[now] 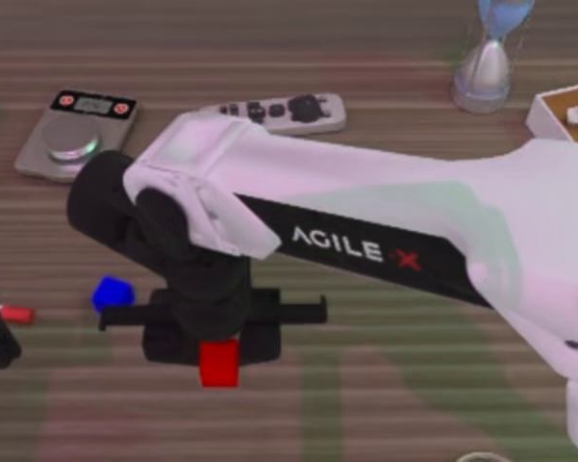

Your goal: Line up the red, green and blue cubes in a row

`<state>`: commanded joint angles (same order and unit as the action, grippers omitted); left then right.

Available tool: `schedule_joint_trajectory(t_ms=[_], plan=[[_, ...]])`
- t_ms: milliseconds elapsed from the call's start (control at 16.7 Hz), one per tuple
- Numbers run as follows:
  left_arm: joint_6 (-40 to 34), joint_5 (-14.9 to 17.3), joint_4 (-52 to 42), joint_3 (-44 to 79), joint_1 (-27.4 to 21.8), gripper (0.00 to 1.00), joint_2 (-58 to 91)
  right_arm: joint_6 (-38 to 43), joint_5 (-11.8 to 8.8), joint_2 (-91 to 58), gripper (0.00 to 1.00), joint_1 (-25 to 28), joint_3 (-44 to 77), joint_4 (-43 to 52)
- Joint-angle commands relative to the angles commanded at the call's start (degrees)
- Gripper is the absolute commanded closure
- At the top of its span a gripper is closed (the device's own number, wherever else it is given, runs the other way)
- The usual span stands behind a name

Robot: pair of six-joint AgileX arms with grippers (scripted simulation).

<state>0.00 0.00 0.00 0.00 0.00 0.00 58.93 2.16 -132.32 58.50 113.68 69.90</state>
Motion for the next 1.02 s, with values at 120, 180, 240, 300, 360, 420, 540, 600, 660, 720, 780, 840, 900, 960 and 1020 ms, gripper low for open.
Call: schedule_joint_trajectory(t_ms=[120, 180, 240, 300, 360, 420, 540, 600, 660, 720, 780, 840, 900, 960, 1020], plan=[[0.00, 0.00, 0.00, 0.00, 0.00, 0.00, 0.00, -0.01, 0.04, -0.54, 1.00, 0.01, -1.71, -2.19], [0.00, 0.00, 0.00, 0.00, 0.00, 0.00, 0.00, 0.05, 0.06, -1.02, 1.00, 0.01, -3.01, -3.97], [0.00, 0.00, 0.00, 0.00, 0.00, 0.00, 0.00, 0.11, 0.08, -1.60, 1.00, 0.03, -4.46, -6.05], [0.00, 0.00, 0.00, 0.00, 0.00, 0.00, 0.00, 0.13, 0.08, -2.19, 1.00, 0.08, -5.96, -8.24], [0.00, 0.00, 0.00, 0.00, 0.00, 0.00, 0.00, 0.15, 0.09, -2.76, 1.00, 0.14, -7.36, -10.30], [0.00, 0.00, 0.00, 0.00, 0.00, 0.00, 0.00, 0.17, 0.12, -3.24, 1.00, 0.21, -8.52, -11.87], [0.00, 0.00, 0.00, 0.00, 0.00, 0.00, 0.00, 0.21, 0.17, -3.76, 1.00, 0.32, -9.60, -13.18], [0.00, 0.00, 0.00, 0.00, 0.00, 0.00, 0.00, 0.21, 0.17, -3.76, 1.00, 0.32, -9.60, -13.18], [0.00, 0.00, 0.00, 0.00, 0.00, 0.00, 0.00, 0.21, 0.17, -3.76, 1.00, 0.32, -9.60, -13.18], [0.00, 0.00, 0.00, 0.00, 0.00, 0.00, 0.00, 0.21, 0.17, -3.76, 1.00, 0.32, -9.60, -13.18], [0.00, 0.00, 0.00, 0.00, 0.00, 0.00, 0.00, 0.21, 0.17, -3.76, 0.92, 0.32, -9.60, -13.18], [0.00, 0.00, 0.00, 0.00, 0.00, 0.00, 0.00, 0.21, 0.17, -3.76, 0.85, 0.32, -9.60, -13.18], [0.00, 0.00, 0.00, 0.00, 0.00, 0.00, 0.00, 0.21, 0.17, -3.76, 0.77, 0.32, -9.60, -13.18], [0.00, 0.00, 0.00, 0.00, 0.00, 0.00, 0.00, 0.21, 0.17, -3.76, 0.70, 0.32, -9.60, -13.18], [0.00, 0.00, 0.00, 0.00, 0.00, 0.00, 0.00, 0.21, 0.17, -3.76, 0.62, 0.32, -9.60, -13.18]])
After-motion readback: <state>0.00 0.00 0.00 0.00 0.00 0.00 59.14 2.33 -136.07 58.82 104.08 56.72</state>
